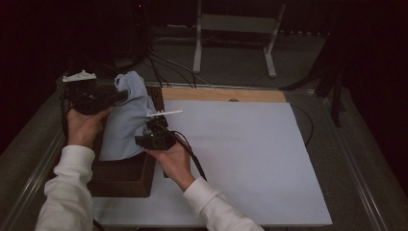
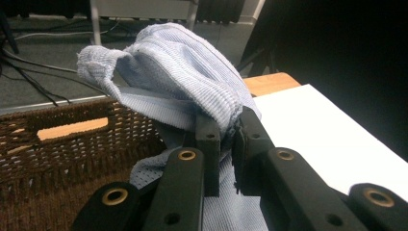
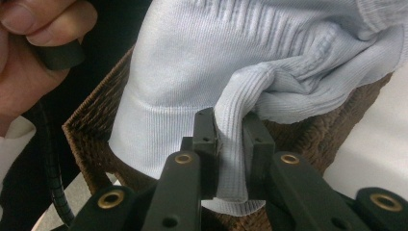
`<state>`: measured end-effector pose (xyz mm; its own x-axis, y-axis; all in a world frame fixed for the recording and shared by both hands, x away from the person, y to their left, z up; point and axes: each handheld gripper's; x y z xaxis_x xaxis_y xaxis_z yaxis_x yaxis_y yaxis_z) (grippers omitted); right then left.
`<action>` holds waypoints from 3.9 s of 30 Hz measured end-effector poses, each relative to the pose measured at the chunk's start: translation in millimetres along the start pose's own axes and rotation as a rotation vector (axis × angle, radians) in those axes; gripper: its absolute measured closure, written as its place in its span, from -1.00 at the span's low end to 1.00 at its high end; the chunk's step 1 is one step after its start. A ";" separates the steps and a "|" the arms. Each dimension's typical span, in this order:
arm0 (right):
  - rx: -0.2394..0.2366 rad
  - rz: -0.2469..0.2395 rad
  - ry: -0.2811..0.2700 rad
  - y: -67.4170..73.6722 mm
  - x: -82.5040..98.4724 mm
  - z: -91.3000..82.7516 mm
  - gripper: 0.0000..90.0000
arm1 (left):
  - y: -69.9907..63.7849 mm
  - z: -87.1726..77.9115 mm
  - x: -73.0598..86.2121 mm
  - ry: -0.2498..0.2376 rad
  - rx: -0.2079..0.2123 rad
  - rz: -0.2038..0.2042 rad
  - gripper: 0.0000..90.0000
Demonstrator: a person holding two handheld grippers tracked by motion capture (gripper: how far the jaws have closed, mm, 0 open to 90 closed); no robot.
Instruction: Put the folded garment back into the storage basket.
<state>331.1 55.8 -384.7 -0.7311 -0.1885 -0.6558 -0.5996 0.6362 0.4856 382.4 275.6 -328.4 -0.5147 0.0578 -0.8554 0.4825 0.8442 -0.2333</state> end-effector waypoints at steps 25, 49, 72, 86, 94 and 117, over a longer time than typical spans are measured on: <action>0.003 -0.034 0.032 23.5 7.8 29.8 0.79 | 21.4 -10.3 14.4 0.020 -0.037 -0.027 0.85; 0.025 -0.107 0.063 46.7 21.8 52.3 0.79 | 35.9 -19.8 26.8 0.042 -0.066 -0.047 0.85; 0.055 -0.133 0.100 54.6 28.1 68.6 0.78 | 47.9 -24.6 38.8 0.068 -0.085 -0.074 0.85; 0.085 -0.188 0.144 62.3 31.0 76.5 0.78 | 54.4 -25.9 44.7 0.091 -0.095 -0.086 0.84; 0.055 -0.238 0.113 66.6 32.8 73.4 -0.28 | 60.5 -19.0 46.5 0.131 -0.142 -0.156 -0.44; 0.033 -0.306 -0.011 59.8 33.5 58.5 -0.75 | 51.8 -14.8 45.7 0.105 -0.157 -0.109 -0.99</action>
<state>289.8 131.3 -411.4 -0.5143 -0.3675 -0.7749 -0.7804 0.5753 0.2451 373.4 329.8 -372.7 -0.6330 0.0098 -0.7741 0.3075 0.9208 -0.2398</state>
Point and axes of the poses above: each handheld gripper's, and its own axes: z roughly forward along the jaws, x roughly out of its underside, y roughly to its left, and after that the axes turned 2 degrees about -x, right-handed
